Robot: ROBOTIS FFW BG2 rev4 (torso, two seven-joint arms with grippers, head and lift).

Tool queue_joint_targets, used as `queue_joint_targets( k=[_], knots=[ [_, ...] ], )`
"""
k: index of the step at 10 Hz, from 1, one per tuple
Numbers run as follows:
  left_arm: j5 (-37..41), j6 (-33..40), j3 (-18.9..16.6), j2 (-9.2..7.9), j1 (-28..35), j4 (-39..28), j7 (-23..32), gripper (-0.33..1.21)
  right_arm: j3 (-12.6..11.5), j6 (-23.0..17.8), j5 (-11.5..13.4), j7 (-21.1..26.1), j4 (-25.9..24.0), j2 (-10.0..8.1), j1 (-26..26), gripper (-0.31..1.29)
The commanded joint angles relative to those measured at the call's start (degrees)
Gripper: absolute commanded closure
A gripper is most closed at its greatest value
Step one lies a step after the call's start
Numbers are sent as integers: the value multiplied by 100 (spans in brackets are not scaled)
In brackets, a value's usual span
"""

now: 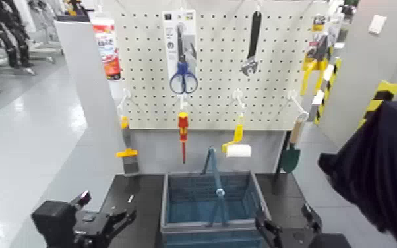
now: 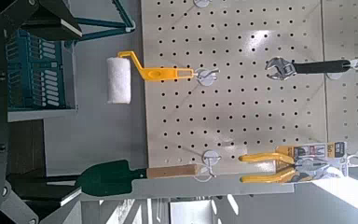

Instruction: Grasp the handle of the crate.

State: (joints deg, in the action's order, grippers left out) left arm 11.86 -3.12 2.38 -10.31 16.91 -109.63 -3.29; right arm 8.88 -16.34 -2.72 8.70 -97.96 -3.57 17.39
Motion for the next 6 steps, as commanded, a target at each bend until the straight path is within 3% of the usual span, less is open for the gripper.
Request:
queue_joint_targets(
  k=[1, 4, 6],
  knots=[
    [0, 31, -27, 2, -12, 29, -5, 5, 0, 16, 0, 0, -4, -3, 1, 14],
    [114, 31, -36, 11, -117, 143, -49, 5, 0, 25, 0, 0, 5, -3, 1, 14],
    [510, -426, -203, 90, -372, 249, -480, 5, 18, 25, 0, 0, 5, 6, 1, 14]
  ],
)
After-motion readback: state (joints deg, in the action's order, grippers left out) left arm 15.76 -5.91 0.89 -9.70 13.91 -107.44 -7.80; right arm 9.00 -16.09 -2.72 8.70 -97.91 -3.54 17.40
